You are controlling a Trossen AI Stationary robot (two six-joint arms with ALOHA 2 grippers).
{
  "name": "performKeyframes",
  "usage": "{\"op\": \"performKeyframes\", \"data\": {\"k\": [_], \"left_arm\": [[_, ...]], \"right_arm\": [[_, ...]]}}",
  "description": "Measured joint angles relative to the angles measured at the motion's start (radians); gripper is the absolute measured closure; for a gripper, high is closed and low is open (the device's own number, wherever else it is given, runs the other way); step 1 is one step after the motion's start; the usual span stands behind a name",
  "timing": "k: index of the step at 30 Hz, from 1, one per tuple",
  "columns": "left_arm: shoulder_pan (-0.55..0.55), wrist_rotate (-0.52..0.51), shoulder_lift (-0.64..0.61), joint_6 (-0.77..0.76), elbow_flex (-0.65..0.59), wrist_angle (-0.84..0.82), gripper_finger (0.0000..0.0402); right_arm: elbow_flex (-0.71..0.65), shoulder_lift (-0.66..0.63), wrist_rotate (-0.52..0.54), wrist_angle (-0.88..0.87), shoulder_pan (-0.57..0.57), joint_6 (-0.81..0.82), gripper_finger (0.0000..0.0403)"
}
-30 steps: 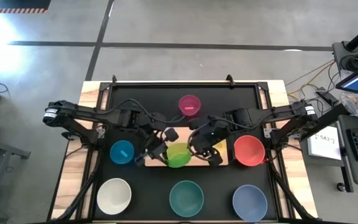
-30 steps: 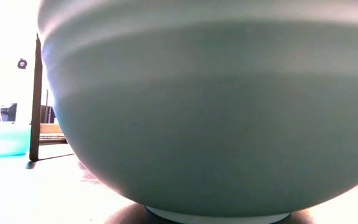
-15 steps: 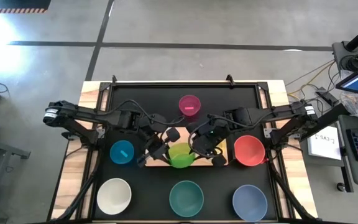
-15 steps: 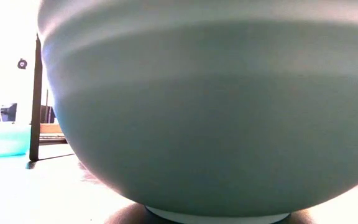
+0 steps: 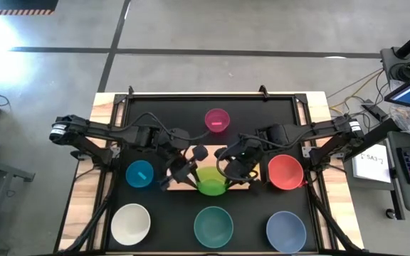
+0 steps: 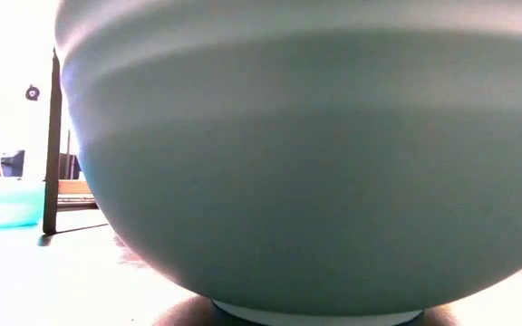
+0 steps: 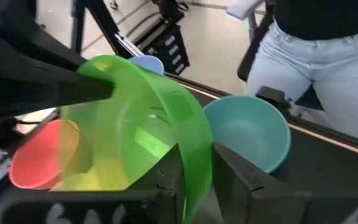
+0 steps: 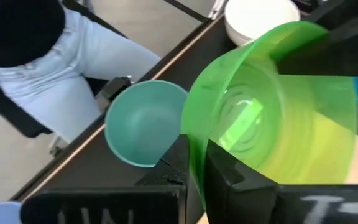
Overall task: Place and stack bowls onto a shelf
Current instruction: Stack the light green bowl on top of the yellow bowl on the shelf
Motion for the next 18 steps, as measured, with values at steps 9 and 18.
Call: {"op": "performKeyframes", "data": {"k": [9, 18], "left_arm": [[0.002, -0.111, 0.017, 0.01, 0.004, 0.158, 0.027], [0.004, -0.333, 0.018, 0.044, 0.005, 0.107, 0.0265]], "right_arm": [[-0.001, 0.002, -0.013, -0.057, -0.003, 0.049, 0.0396], [-0.002, 0.002, 0.082, -0.267, -0.005, 0.141, 0.0395]]}}
